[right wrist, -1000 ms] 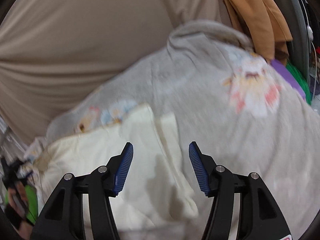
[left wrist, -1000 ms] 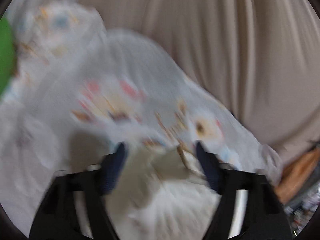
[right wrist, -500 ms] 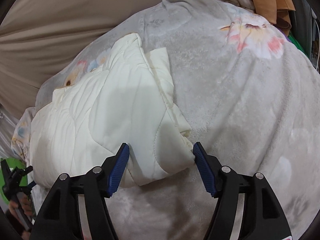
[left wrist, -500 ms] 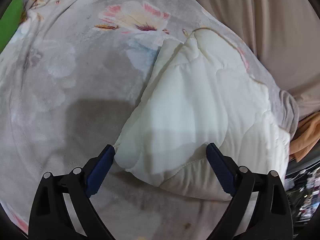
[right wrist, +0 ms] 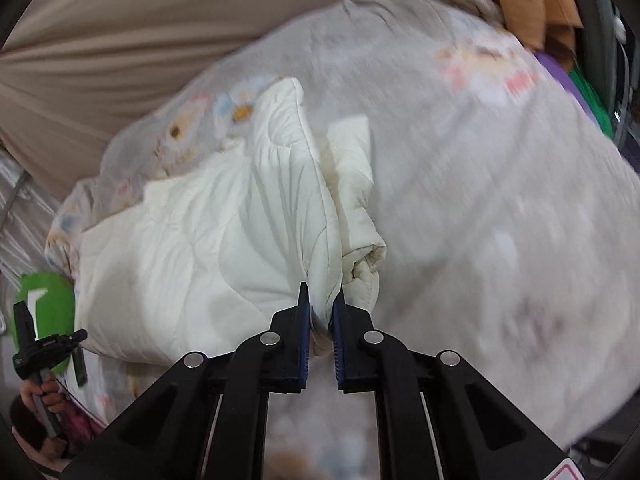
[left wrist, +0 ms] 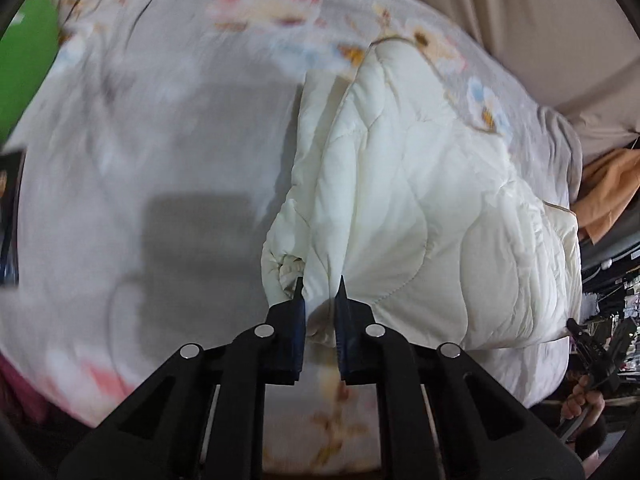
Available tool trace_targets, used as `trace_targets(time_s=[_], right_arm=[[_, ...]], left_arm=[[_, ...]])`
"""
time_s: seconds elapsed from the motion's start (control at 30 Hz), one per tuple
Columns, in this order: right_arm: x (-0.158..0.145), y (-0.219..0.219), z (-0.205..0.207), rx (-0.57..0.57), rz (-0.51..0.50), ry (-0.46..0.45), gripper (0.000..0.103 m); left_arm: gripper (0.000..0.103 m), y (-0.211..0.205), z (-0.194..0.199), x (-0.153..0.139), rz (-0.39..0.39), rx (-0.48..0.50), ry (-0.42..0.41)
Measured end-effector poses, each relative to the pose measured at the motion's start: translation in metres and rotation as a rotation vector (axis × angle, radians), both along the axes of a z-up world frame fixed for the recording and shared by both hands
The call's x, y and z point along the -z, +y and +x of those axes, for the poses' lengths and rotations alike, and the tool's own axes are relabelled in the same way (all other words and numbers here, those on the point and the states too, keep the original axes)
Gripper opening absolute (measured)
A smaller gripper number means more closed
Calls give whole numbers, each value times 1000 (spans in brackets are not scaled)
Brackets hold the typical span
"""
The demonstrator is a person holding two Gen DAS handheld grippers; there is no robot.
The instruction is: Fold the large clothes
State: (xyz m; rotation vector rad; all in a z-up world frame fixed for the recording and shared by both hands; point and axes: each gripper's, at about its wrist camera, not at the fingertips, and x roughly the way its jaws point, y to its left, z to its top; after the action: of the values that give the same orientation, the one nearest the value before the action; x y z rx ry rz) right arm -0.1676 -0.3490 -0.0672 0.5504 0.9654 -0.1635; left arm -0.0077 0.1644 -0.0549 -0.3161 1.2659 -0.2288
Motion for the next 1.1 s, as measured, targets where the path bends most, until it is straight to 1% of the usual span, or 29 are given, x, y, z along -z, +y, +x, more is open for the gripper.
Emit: trace_targets(time_s=[0.03,0.1,0.13,0.17,0.2,0.23,0.27,0.3,0.33,0.37,0.4,0.43,0.5,0.53,0.6,0.63,0.67,0.7,0.73,0.77,0.8,0.83,0.87,0.93,0.97,1.0,1.03,1.07,1.1], right_arm=[[15,1,-15,1,12,55,9],[41,4,-30,-6,-6,149,17],[49,5,-35,0,-26,177,21],[48,4,-37,13,-35,181,27],[41,3,-36,24,-35,166,31],[29,2,-34,36,-55,132,31],[16,1,-31,40,-79,92,34],[1,0,-25,40,-99,43,45],[-12,-3,-18,41,-111,-1,51],[-21,-5,-11,42,-119,-36,58],[-30,-7,0,40,-129,-73,60],[-34,-10,11,41,-137,-91,61],[-35,-16,37,49,-138,-110,61],[-32,-19,53,55,-131,-112,61],[-22,-22,79,67,-107,-101,61],[-15,-23,91,74,-95,-89,61],[-8,-22,101,75,-88,-74,59],[-2,-21,106,69,-82,-62,38],[2,-19,112,59,-76,-43,20],[3,-16,117,58,-75,-32,10],[-4,-14,113,65,-84,-69,9],[-16,-11,110,69,-95,-126,9],[-35,-8,105,71,-105,-188,8],[-64,-6,100,68,-108,-290,8],[-76,-6,100,71,-125,-334,8],[-81,-8,103,79,-134,-354,8],[-78,-13,111,87,-130,-350,8],[-67,-17,122,91,-128,-320,8],[-53,-20,132,95,-131,-280,8]], left_arm=[[12,1,-11,8,8,-3,27],[16,5,-32,23,3,-46,47],[20,7,-36,23,-5,-72,43],[23,10,-37,20,-11,-104,34],[24,11,-35,10,-6,-138,13],[29,12,-33,-3,1,-155,-23],[37,12,-29,-17,-3,-158,-70],[43,10,-21,-38,0,-157,-140],[58,8,-12,-54,5,-156,-191],[69,5,-6,-63,2,-154,-223],[73,0,5,-73,-10,-146,-263],[78,-4,18,-76,-16,-142,-278],[80,-16,49,-70,-37,-136,-286],[80,-22,63,-60,-38,-142,-256],[80,-34,93,-38,-86,-133,-180],[78,-37,104,-28,-84,-142,-154],[67,-41,109,-18,-77,-147,-133],[57,-44,116,-7,-82,-139,-124],[36,-47,117,-1,-77,-128,-115],[12,-48,118,1,-69,-116,-106],[10,-45,116,-3,-77,-113,-123],[8,-44,113,-12,-81,-116,-162],[8,-45,112,-24,-84,-107,-205],[7,-45,113,-50,-67,-88,-281],[7,-45,118,-57,-57,-87,-307],[7,-46,127,-60,-50,-90,-323],[8,-46,134,-58,-51,-91,-318],[8,-46,143,-50,-47,-95,-303],[8,-49,154,-34,-32,-93,-266]])
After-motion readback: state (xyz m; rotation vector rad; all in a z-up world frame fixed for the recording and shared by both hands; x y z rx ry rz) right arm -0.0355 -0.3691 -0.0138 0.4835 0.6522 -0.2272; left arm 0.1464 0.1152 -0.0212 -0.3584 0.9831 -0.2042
